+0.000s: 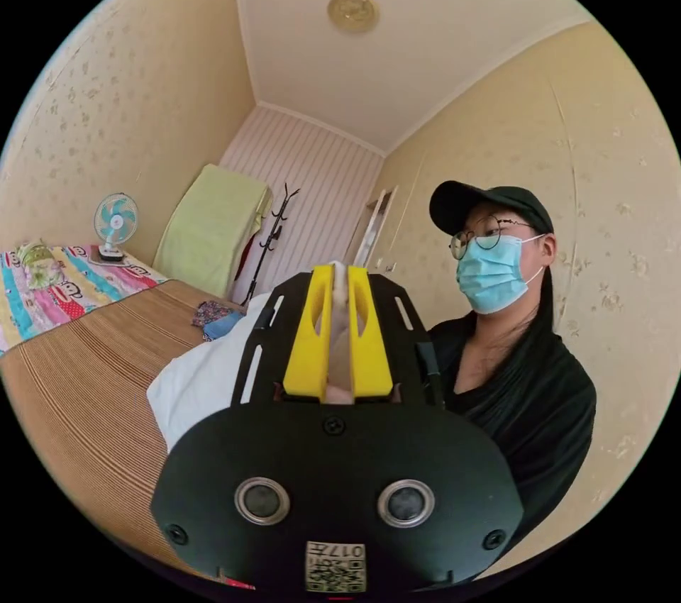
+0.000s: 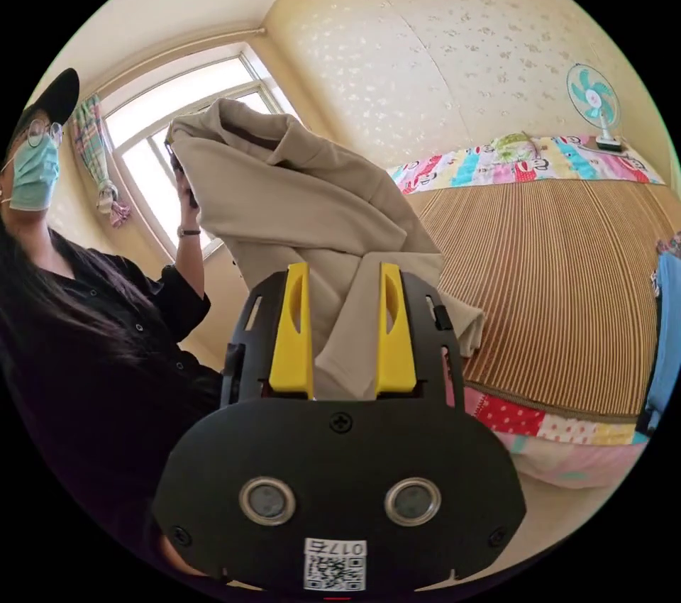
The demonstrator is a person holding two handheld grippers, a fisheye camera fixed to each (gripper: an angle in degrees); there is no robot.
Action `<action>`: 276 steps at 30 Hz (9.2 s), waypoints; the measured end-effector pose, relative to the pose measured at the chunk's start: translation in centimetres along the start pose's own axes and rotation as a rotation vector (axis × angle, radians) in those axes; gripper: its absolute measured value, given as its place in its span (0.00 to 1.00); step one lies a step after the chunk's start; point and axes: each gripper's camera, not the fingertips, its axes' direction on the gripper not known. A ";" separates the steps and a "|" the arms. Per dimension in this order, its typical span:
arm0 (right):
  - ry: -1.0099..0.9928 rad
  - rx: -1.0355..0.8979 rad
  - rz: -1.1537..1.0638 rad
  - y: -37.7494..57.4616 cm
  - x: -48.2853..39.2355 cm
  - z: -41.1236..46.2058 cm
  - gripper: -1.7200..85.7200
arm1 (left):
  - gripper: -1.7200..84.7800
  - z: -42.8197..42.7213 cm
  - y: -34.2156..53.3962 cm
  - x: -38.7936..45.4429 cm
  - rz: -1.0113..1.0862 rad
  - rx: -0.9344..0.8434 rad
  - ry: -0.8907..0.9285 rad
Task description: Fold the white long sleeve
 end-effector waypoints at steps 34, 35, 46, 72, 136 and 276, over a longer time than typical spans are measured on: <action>0.331 -0.374 -0.265 29.6 -6.4 51.7 0.02 | 0.18 -3.6 47.7 -24.3 -0.942 -0.631 -0.727; 0.321 -0.374 -0.259 29.7 -6.1 51.8 0.02 | 0.19 -1.8 48.7 -26.6 -0.956 -0.691 -0.715; 0.138 -0.422 -0.131 28.9 -0.7 52.5 0.03 | 0.02 4.0 55.1 -33.4 -1.034 -0.858 -0.651; -0.661 -1.121 -1.103 12.1 -12.8 45.4 0.16 | 0.02 6.7 31.4 -0.6 -0.117 -0.780 -0.398; 0.555 0.282 -0.136 -45.9 -2.1 16.1 0.11 | 0.07 -5.8 -7.7 -0.7 -0.065 0.282 -1.211; 0.211 -0.207 0.290 -16.7 -0.8 24.0 0.11 | 0.14 -5.9 45.1 -3.9 -0.889 -0.475 -1.026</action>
